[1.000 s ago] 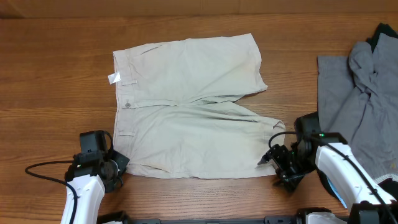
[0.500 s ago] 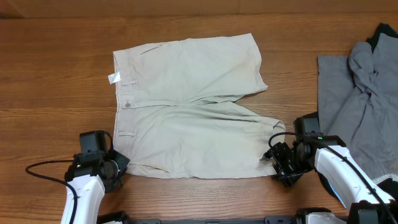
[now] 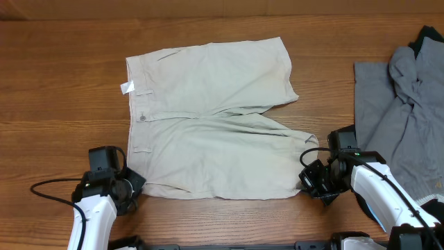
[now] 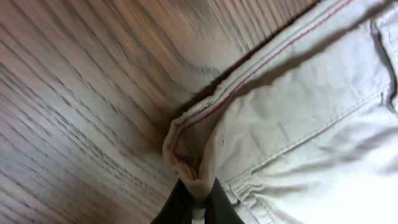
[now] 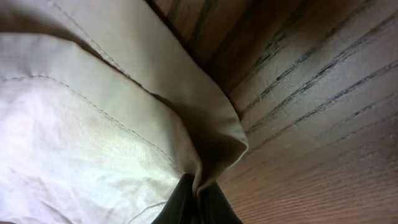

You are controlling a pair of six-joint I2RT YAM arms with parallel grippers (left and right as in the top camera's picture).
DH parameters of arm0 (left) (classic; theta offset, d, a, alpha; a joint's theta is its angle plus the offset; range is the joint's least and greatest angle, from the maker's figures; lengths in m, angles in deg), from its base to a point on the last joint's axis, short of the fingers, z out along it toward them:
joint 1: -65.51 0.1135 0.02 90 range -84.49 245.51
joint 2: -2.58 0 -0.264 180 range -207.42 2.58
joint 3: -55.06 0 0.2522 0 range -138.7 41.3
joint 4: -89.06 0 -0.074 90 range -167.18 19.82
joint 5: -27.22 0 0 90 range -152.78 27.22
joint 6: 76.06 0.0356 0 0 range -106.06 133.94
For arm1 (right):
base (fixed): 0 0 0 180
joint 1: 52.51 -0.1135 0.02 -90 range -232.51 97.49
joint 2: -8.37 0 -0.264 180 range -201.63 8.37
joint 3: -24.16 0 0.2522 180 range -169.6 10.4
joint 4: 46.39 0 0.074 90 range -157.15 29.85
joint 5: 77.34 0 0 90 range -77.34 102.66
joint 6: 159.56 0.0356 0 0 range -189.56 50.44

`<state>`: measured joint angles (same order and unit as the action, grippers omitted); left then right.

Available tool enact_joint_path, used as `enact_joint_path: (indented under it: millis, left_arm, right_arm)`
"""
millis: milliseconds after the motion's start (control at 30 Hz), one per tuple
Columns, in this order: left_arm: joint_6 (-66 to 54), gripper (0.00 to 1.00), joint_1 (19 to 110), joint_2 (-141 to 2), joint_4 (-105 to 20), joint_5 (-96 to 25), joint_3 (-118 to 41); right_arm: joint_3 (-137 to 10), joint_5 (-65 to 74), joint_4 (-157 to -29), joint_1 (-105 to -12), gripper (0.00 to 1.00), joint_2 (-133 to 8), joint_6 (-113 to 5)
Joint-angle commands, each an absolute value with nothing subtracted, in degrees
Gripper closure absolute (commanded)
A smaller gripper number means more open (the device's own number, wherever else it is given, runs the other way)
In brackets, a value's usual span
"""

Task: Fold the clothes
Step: 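Lift both hems and fold the bottom half up onto the waistband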

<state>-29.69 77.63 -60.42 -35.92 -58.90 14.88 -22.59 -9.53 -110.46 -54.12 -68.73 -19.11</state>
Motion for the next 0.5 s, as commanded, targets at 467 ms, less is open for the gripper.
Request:
enact_joint_path:
  millis: [467]
  left_arm:
    - [-7.9, 0.96, 77.9, -59.9, -2.8, -53.7, -17.2]
  right_arm:
    - [-57.0, 2.4, -123.1, -46.4, 0.96, -58.4, -32.6]
